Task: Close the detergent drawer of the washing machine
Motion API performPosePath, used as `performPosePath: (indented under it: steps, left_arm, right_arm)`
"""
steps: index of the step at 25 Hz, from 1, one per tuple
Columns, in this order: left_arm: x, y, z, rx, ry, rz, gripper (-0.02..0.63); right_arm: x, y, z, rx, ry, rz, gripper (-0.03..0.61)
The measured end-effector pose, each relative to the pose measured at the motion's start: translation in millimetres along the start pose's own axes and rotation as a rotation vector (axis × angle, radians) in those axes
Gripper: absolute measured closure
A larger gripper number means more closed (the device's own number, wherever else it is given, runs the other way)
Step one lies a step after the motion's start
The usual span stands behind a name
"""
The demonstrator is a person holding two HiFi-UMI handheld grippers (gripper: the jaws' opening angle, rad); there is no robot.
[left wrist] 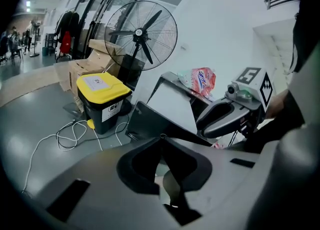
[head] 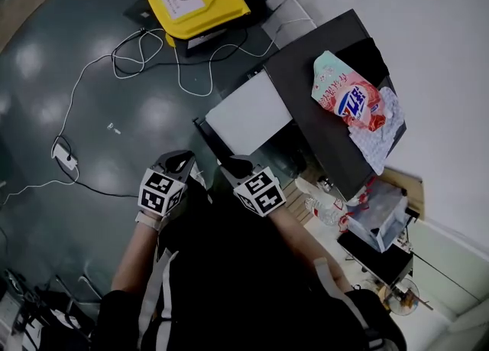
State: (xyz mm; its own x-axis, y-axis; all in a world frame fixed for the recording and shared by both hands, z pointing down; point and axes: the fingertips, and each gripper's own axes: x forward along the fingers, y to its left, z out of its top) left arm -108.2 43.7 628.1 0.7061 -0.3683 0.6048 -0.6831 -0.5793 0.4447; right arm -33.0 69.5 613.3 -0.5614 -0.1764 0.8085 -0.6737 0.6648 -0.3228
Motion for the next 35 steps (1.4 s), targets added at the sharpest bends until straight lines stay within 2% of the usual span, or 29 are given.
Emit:
performPosePath:
  steps: [10, 16, 28, 35]
  left_arm:
    - [34, 1, -8, 0.002, 0.046, -0.028, 0.601]
    - [50, -6, -9, 0.016, 0.069, -0.044, 0.601]
    - [60, -16, -5, 0.072, 0.107, -0.029, 0.601]
    - [65, -20, 12, 0.068, 0.08, -0.035, 0.603]
  right_arm:
    - [21, -3, -16, -0.005, 0.054, 0.028, 0.477]
    - [24, 0, -19, -0.009, 0.041, 0.038, 0.511]
    - [18, -1, -17, 0.02, 0.008, 0.056, 0.522]
    - [6, -13, -7, 0.044, -0.031, 0.029, 0.526]
